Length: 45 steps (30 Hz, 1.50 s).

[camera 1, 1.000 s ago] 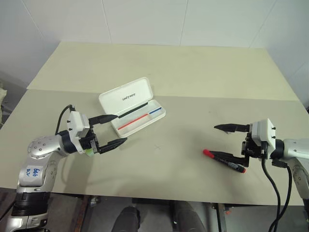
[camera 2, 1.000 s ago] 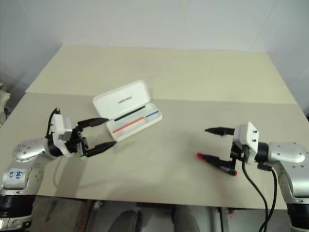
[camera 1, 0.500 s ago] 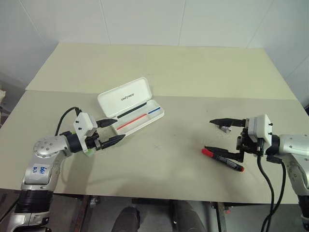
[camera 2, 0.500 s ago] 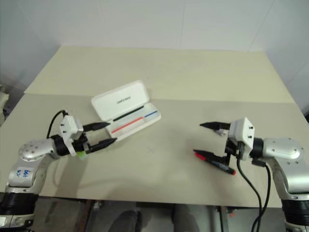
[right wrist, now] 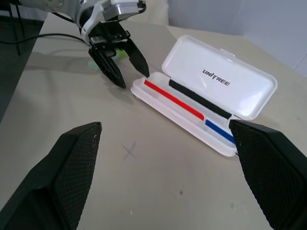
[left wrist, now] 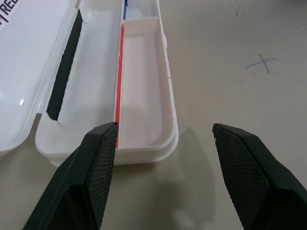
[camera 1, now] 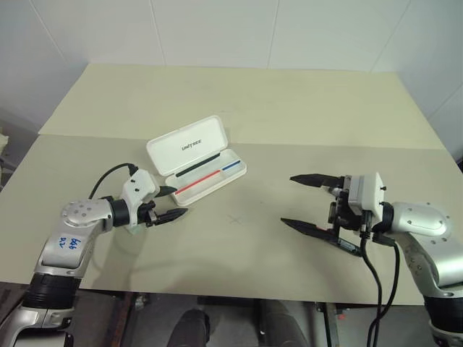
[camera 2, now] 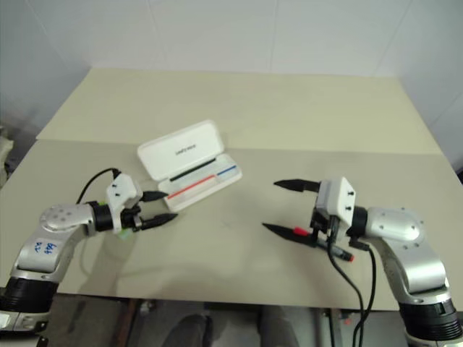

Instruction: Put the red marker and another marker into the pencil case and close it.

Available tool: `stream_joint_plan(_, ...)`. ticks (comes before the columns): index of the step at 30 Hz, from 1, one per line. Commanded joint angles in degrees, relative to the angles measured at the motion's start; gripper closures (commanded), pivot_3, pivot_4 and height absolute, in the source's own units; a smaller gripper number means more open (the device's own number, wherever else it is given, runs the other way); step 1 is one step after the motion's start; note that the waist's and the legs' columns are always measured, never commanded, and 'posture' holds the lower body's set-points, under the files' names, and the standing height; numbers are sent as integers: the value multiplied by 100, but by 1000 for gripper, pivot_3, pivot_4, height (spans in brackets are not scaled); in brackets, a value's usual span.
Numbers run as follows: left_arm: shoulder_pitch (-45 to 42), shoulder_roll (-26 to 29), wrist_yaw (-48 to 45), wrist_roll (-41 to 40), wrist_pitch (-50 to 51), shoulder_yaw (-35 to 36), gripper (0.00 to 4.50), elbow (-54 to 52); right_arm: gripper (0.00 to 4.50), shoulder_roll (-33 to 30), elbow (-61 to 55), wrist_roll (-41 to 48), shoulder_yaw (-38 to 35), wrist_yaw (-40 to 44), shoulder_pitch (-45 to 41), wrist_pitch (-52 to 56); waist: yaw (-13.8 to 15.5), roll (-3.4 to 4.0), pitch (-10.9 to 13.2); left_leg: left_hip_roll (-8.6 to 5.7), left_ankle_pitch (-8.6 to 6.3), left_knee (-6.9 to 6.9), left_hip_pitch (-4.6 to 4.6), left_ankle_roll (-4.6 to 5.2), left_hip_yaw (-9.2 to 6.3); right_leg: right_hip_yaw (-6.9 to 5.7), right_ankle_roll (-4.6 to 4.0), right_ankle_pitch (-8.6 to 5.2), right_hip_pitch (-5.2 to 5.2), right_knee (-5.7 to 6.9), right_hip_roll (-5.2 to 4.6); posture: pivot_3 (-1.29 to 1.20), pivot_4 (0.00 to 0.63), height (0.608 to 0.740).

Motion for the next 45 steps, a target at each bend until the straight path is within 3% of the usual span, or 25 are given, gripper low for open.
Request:
stream_joint_plan(1,-195,186,-167,52,83,-66,1261,-31,0,99,-342,-13,-4,-244,25,-36,0,0,0,0,0,0,0,0,0,0,0,0,0,0,0,0,150,740)
stream_joint_plan(18,-1343,475,-1023,656,75,-944,1261,722,0,519,-756,-132,182,-968,55,-53,-1,0,0,-2,0,2,-3,0,0,-2,0,0,-1,2,3,0,150,740)
stream_joint_plan(28,-1488,489,-1308,823,150,-1145,1261,844,0,530,-817,-85,140,-1103,-52,3,-7,-1,0,-2,0,3,-3,1,1,-1,0,-1,-2,5,4,0,150,740)
stream_joint_plan(31,-1502,504,-1367,889,177,-1202,1873,872,0,527,-823,-71,136,-1123,-86,22,-13,0,0,-2,0,3,-3,1,1,-1,0,-1,-2,5,5,0,150,740)
stream_joint_plan(39,-1503,543,-1540,1116,62,-1376,4490,940,0,540,-850,-38,147,-1160,-235,122,-11,0,0,-2,0,3,-1,1,2,0,-1,-1,-2,7,6,0,150,740)
stream_joint_plan(45,-1495,544,-1671,1154,-89,-1423,4490,948,0,513,-853,9,110,-1147,-308,184,-7,-1,0,-2,0,6,-1,1,2,0,-1,-1,-1,10,4,0,150,740)
